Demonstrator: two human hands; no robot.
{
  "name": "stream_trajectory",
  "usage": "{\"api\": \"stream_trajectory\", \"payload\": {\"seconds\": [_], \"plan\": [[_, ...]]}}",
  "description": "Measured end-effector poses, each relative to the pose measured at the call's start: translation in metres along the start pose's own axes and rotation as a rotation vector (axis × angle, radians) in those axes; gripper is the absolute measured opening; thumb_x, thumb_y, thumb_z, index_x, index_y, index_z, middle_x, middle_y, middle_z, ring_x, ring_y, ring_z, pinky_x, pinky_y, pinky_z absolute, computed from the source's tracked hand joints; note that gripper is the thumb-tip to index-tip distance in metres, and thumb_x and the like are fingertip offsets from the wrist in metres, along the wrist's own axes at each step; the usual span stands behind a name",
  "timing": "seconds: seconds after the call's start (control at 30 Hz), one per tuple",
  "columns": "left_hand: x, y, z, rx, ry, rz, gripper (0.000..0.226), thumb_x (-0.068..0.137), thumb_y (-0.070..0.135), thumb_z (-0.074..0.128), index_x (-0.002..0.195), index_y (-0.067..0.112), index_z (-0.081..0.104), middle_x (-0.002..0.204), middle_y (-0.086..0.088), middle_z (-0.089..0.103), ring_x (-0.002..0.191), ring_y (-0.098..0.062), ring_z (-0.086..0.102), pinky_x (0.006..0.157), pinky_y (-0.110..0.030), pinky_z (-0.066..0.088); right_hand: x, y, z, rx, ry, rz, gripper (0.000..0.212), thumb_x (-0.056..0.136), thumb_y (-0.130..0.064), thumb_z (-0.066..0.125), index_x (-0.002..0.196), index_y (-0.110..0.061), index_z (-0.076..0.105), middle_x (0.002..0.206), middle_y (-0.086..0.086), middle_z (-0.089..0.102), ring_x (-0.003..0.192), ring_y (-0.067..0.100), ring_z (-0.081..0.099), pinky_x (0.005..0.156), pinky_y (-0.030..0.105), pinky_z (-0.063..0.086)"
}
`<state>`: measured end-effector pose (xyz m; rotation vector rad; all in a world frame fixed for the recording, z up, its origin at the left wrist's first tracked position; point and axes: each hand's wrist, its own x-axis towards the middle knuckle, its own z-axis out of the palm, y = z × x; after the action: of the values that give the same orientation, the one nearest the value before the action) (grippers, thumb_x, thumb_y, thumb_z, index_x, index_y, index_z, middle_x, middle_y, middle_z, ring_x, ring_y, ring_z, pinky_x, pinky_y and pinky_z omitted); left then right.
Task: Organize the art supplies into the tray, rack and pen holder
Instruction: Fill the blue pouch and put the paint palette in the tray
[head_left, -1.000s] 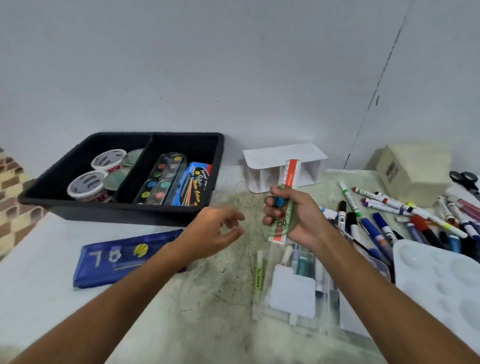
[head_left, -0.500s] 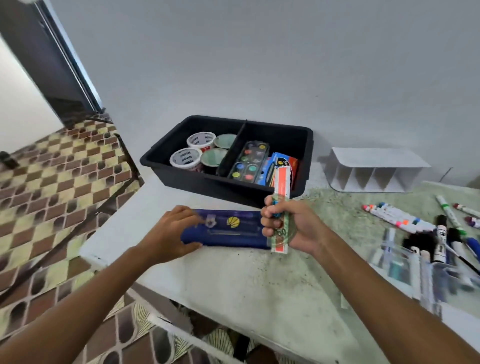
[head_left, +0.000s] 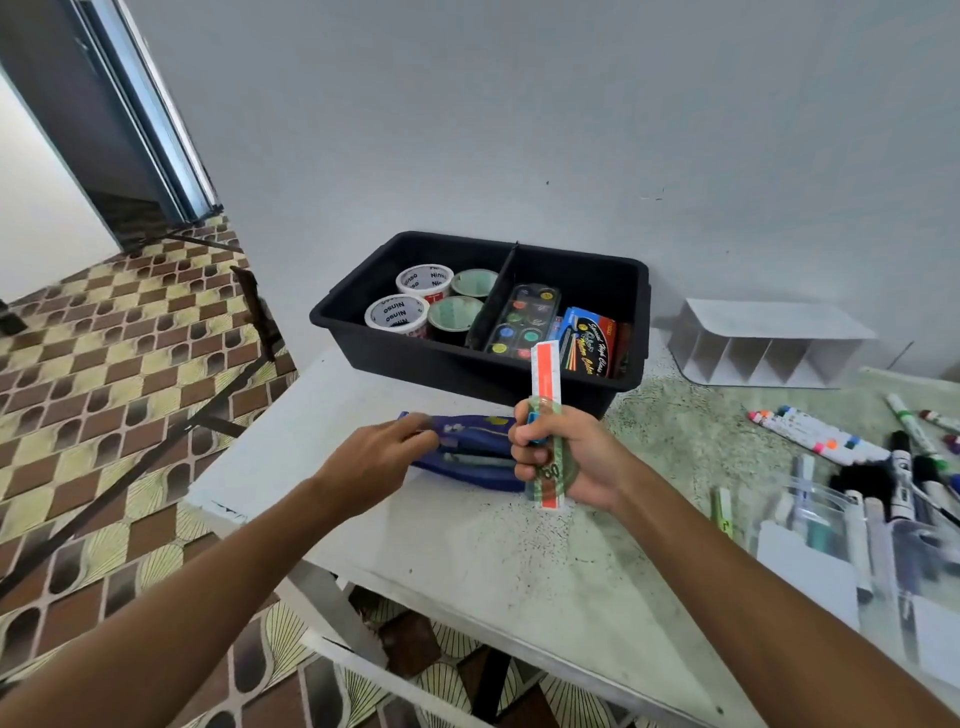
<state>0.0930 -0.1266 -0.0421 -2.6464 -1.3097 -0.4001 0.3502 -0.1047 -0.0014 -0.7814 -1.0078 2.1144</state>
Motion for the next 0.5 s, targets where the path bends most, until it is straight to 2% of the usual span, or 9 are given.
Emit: {"api": "stream_trajectory", "payload": {"seconds": [0.07,0.13,0.2,0.27,0.4,0.5], "plan": [[0.006,0.002,-0.002,-0.005,0.035,-0.030,0.030,0.073,-0.004,0.075,0.100,0.007,0.068,0.115,-0.017,0.066,0.085,-0.032,0.069,0.065,-0.035,0.059,0.001,0.001,0.007,-0.079,-0.015,-0.037,0.018,0.070,0.003,0.061,0.080,-0.009,0.052,0.066,0.004,0.040,0.051,0.011,0.036,0.051,0.025,0.040],[0.011,0.006,-0.004,-0.041,0.093,-0.067,0.031,0.072,-0.003,0.074,0.102,0.005,0.068,0.108,-0.014,0.069,0.082,-0.030,0.069,0.064,-0.034,0.058,0.001,0.001,0.014,-0.201,-0.035,-0.092,0.017,0.072,0.004,0.061,0.080,-0.008,0.053,0.066,0.004,0.044,0.053,0.011,0.037,0.052,0.025,0.041],[0.017,0.010,-0.005,-0.129,0.119,-0.099,0.031,0.074,0.006,0.076,0.104,0.004,0.067,0.101,-0.011,0.069,0.078,-0.025,0.066,0.063,-0.030,0.057,0.002,-0.001,0.023,-0.382,-0.045,-0.162,0.018,0.075,0.007,0.062,0.080,-0.008,0.053,0.069,0.006,0.048,0.055,0.012,0.042,0.056,0.026,0.043],[0.022,0.010,-0.006,-0.227,0.116,-0.152,0.039,0.073,0.012,0.078,0.109,0.005,0.065,0.103,-0.009,0.067,0.081,-0.022,0.064,0.068,-0.024,0.055,0.003,-0.004,0.033,-0.586,-0.034,-0.247,0.020,0.080,0.008,0.062,0.080,-0.010,0.053,0.073,0.006,0.050,0.059,0.011,0.047,0.061,0.025,0.046],[0.028,0.009,-0.011,-0.359,0.092,-0.252,0.048,0.070,0.022,0.081,0.113,0.012,0.061,0.105,0.000,0.063,0.086,-0.012,0.057,0.076,-0.023,0.054,0.009,-0.004,0.049,-0.832,-0.046,-0.437,0.018,0.085,0.004,0.063,0.080,-0.008,0.051,0.069,-0.004,0.048,0.060,0.000,0.049,0.060,0.015,0.044],[0.030,0.015,-0.021,-0.464,0.053,-0.290,0.052,0.067,0.031,0.078,0.113,0.015,0.059,0.099,0.010,0.057,0.085,-0.007,0.053,0.075,-0.010,0.045,0.020,0.003,0.045,-1.074,-0.061,-0.532,0.018,0.084,-0.001,0.066,0.082,-0.011,0.051,0.071,-0.009,0.050,0.062,0.001,0.048,0.059,0.014,0.041]]}}
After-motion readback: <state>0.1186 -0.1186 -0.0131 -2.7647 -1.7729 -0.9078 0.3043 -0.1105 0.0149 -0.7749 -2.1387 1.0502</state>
